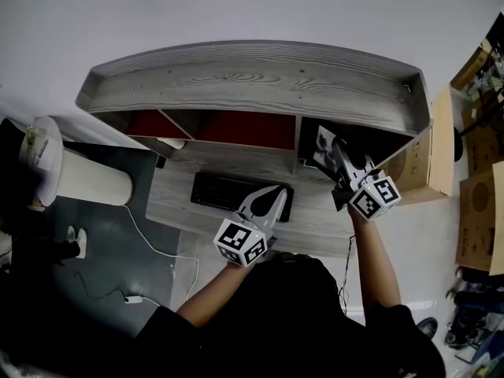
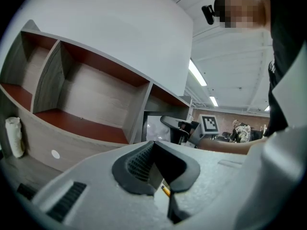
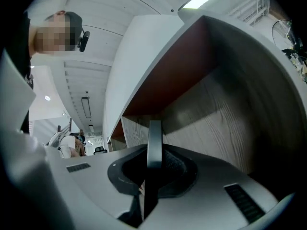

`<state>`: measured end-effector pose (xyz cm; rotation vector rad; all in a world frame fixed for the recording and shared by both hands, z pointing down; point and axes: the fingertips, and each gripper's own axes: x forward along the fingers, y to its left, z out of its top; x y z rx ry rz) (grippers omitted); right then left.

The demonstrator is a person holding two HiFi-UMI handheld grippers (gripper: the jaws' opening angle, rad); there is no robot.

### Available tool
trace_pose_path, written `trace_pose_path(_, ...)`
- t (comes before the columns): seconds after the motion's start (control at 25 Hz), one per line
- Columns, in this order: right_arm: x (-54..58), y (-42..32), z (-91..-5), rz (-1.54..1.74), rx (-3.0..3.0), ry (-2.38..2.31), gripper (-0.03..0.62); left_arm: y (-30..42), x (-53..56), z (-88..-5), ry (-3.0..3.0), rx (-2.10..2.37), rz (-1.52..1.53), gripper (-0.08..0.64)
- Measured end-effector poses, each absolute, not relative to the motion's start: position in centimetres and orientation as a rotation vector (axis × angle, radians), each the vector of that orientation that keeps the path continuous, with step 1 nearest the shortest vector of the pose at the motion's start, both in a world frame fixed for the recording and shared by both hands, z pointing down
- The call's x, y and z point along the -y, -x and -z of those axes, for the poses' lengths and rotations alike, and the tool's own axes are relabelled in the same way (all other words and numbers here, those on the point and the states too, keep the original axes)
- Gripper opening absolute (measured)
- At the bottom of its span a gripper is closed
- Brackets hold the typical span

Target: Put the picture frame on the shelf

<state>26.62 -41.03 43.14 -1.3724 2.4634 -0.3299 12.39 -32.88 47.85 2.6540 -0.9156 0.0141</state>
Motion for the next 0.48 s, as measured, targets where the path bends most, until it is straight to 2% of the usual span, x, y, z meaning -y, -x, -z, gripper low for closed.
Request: trace_pose_path(0.48,45.9,-25.4,-46.0,0.36,-2.475,1.345,0.026,-12.2,33.3,-47.6,-2.623,0.924,0.009,0.015)
